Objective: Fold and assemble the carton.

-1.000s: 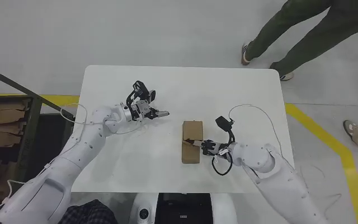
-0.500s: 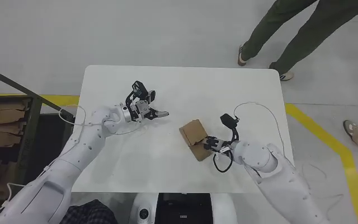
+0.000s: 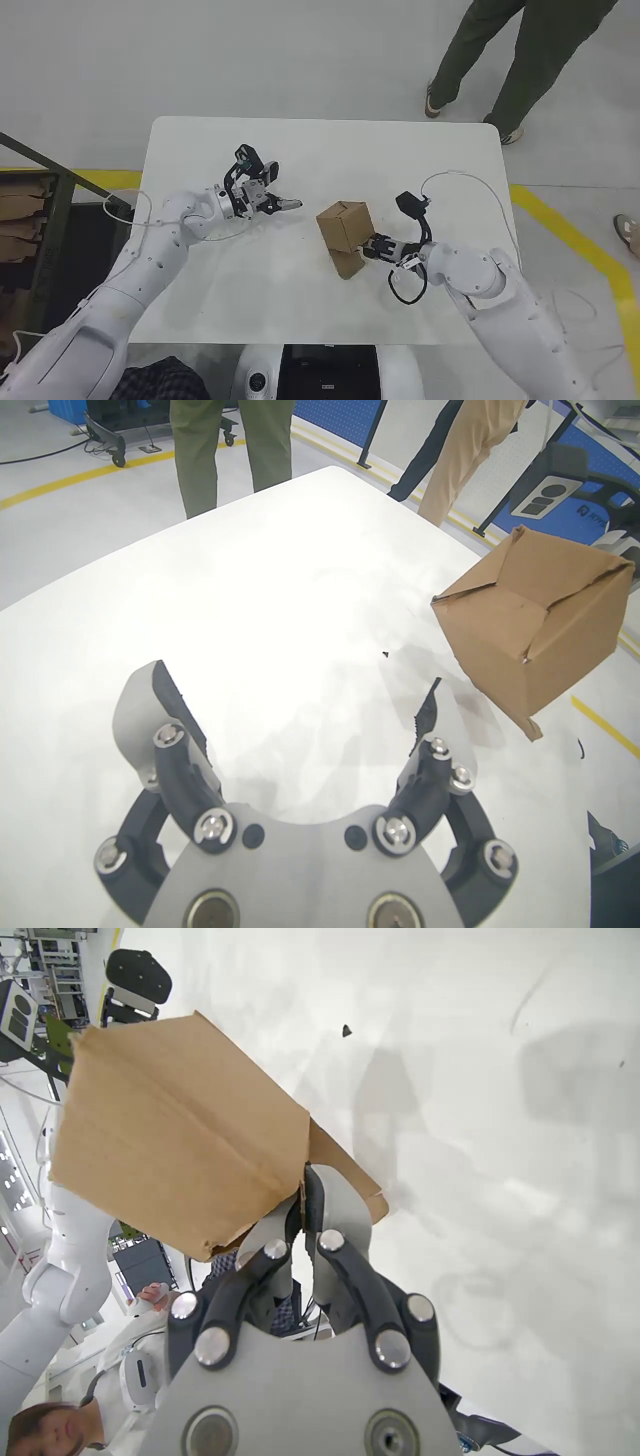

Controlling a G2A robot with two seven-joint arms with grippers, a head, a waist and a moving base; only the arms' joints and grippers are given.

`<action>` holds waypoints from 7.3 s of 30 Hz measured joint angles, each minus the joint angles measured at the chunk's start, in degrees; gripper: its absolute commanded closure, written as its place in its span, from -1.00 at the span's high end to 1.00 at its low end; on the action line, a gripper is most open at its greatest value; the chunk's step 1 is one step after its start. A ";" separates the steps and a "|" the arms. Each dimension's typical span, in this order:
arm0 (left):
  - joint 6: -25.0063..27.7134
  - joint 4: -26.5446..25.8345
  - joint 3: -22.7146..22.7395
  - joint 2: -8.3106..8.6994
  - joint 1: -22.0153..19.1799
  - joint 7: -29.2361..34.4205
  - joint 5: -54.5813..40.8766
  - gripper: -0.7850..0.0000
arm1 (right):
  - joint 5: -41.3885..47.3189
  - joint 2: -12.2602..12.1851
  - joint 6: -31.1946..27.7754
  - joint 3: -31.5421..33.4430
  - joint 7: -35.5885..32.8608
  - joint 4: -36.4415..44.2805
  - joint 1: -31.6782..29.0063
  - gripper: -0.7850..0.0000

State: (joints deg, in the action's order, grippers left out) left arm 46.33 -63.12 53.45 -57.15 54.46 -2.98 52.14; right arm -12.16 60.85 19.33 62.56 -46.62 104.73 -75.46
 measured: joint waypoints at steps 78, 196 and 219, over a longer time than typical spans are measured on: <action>10.68 -11.84 -14.69 4.15 -4.58 -15.92 18.47 1.00 | -24.63 3.09 -16.40 -19.83 -33.59 -8.20 32.30 -1.00; 11.68 -8.18 -11.91 3.67 -0.87 -21.36 17.93 -0.05 | -15.82 0.96 -20.95 -0.18 -27.65 -2.34 18.72 -0.04; 11.67 -9.94 -8.68 3.66 1.48 -21.25 18.12 -0.06 | 6.51 -0.86 -31.63 5.62 -23.70 -2.99 7.91 -1.00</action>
State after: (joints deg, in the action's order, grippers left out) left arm 58.00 -73.06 44.76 -53.49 55.95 -24.23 70.26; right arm -5.66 59.99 -12.30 68.18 -70.31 101.75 -67.56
